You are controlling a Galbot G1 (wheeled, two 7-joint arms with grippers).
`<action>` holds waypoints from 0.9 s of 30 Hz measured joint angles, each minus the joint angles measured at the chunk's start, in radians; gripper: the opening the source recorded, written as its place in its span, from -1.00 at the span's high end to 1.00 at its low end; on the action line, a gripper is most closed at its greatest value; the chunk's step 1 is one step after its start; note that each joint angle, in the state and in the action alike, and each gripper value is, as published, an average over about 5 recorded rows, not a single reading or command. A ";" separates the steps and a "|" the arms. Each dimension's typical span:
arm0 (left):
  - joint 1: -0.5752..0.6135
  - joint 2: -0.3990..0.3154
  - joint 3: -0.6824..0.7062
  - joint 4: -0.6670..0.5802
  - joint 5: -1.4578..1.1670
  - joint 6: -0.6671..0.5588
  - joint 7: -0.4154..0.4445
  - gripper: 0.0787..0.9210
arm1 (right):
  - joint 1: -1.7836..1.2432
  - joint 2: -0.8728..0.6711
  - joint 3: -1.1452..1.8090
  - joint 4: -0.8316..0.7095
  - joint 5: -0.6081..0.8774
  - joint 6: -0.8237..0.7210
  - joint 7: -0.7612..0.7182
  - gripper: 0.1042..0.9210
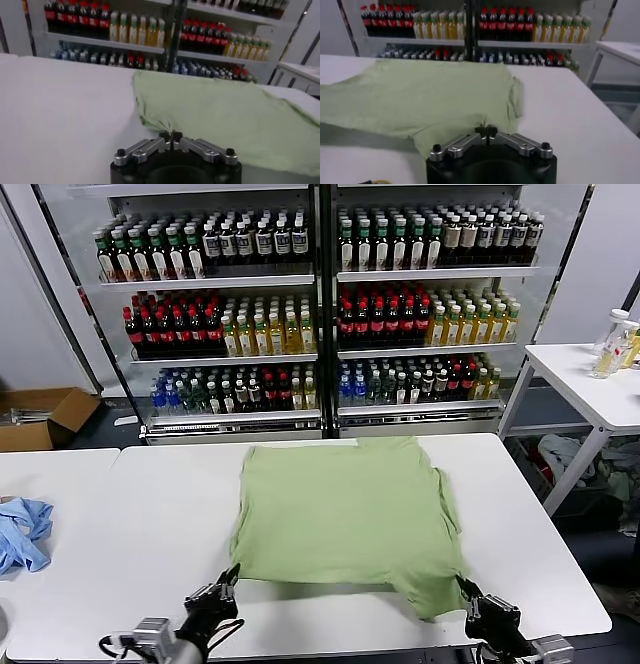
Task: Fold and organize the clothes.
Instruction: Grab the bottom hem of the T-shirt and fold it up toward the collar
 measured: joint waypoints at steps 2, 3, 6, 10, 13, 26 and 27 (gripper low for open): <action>0.006 0.010 -0.018 -0.017 -0.018 -0.001 0.001 1.00 | 0.012 -0.007 0.003 0.001 0.006 0.006 0.003 0.99; 0.007 0.015 -0.026 -0.023 -0.026 -0.003 0.001 1.00 | 0.019 -0.010 0.003 0.000 0.008 0.008 0.004 0.99; 0.008 0.025 -0.039 -0.032 -0.043 -0.012 0.002 1.00 | 0.047 -0.022 0.003 -0.005 0.017 0.016 0.008 0.99; 0.001 0.029 -0.043 -0.035 -0.055 -0.027 0.002 1.00 | 0.099 -0.037 -0.006 -0.023 0.022 0.020 0.009 0.99; -0.009 0.035 -0.043 -0.030 -0.060 -0.041 0.002 1.00 | 0.147 -0.052 -0.022 -0.049 0.021 0.020 0.008 0.99; -0.111 0.088 0.000 0.099 -0.070 -0.093 0.000 1.00 | 0.414 -0.093 -0.158 -0.234 0.007 0.017 0.001 0.99; -0.123 0.091 0.006 0.113 -0.069 -0.096 0.000 1.00 | 0.436 -0.093 -0.173 -0.252 0.003 0.017 0.001 0.99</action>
